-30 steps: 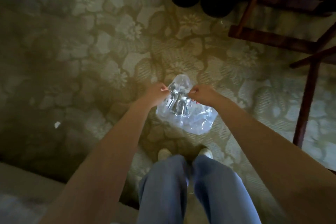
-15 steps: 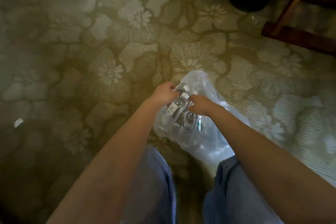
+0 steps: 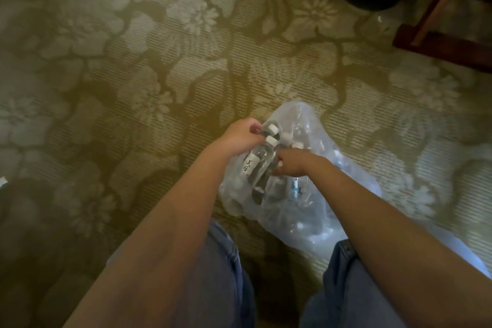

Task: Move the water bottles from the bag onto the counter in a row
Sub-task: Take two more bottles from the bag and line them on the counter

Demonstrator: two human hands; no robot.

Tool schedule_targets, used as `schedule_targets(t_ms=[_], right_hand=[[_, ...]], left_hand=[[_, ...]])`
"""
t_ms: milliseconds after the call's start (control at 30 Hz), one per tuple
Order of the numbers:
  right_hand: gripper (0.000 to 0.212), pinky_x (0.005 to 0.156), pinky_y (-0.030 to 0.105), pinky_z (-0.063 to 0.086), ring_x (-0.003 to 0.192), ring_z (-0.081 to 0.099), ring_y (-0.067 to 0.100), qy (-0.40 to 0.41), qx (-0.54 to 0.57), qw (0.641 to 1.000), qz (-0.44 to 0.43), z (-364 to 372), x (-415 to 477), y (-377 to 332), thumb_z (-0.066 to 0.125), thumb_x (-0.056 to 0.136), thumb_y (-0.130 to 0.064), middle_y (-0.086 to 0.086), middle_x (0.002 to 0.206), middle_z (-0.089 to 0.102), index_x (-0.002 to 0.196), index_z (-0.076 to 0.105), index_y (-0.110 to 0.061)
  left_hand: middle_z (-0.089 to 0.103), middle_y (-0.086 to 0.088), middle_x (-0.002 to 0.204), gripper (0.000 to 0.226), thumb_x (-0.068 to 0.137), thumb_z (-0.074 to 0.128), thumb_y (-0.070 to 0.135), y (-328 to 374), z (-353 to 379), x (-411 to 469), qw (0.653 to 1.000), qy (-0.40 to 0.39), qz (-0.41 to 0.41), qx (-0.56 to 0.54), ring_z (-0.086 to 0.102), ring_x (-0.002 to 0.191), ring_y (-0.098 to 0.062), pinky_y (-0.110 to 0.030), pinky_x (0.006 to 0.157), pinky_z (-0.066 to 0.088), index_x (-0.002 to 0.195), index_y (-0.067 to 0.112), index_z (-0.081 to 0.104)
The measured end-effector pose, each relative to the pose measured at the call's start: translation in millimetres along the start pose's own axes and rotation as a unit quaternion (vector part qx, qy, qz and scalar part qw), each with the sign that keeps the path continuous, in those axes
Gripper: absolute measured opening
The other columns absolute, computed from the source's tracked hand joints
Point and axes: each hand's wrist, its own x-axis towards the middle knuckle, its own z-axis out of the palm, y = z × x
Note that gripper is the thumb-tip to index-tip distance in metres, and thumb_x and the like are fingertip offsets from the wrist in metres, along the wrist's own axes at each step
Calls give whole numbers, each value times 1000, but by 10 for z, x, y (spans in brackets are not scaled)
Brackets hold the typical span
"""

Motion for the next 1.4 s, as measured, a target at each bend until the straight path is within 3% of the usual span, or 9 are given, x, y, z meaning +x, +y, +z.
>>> schedule_targets(t_ms=[167,300,400,533,633,833,900,1167,1400], right_hand=[[41,60,28,33,89,53,19,109,-95,989,-40,-218,-208,-175,56,85,-51,3,106,62,114,54,-23],[28,57,30,30,78,50,21,237,-25,970,-57,-784,-510,-161,57,84,-52,-4,79,52,83,46,-26],[28,58,31,34,66,47,19,316,114,938,-85,-1109,-689,-66,64,83,-43,-7,63,48,76,48,-20],[28,62,31,36,63,45,13,366,345,859,-96,-1137,-653,-63,67,83,-32,-1,65,51,79,58,-6],[29,54,27,39,54,47,8,371,470,798,-78,-936,-532,-182,61,88,-39,-4,63,54,90,59,-10],[37,58,28,51,65,61,19,95,287,953,11,-384,-135,-157,43,98,-39,4,77,62,113,59,-9],[45,63,28,47,77,57,22,86,233,965,79,-194,43,-156,44,95,-44,6,92,59,129,50,-15],[76,100,47,45,118,53,35,112,563,781,245,196,647,-219,67,79,-49,15,133,53,138,42,-9],[61,93,41,48,109,57,29,183,584,771,179,330,640,-325,67,83,-36,6,124,56,137,44,-17]], left_hand=[[49,-1,138,58,83,66,14,-52,-257,16,998,-46,-6,-49,48,119,-15,-31,96,43,137,19,44],[27,8,154,103,65,82,34,13,-323,-21,984,-165,25,-62,28,137,-14,-41,112,30,148,32,20],[49,18,131,120,44,86,53,194,-187,-75,988,-142,44,-32,47,116,-3,-25,92,43,144,36,23],[68,15,95,80,36,84,50,317,-136,-63,994,1,66,-89,66,89,-4,-25,75,53,107,26,59],[67,12,87,52,47,84,43,286,-188,-71,995,61,62,-45,64,80,-4,-24,65,49,90,28,60],[61,15,85,35,61,83,34,94,-407,-131,982,155,8,-109,57,76,1,-15,54,40,79,32,54],[60,17,79,34,61,84,34,40,-441,-180,982,157,-1,-108,56,70,6,-7,45,39,76,32,54],[70,9,70,32,54,83,41,-211,-474,-177,984,148,-23,-97,69,70,-8,-25,64,54,76,25,65],[71,9,67,33,55,81,45,-279,-467,-179,984,152,-21,-93,67,66,-4,-19,57,45,74,23,67]])
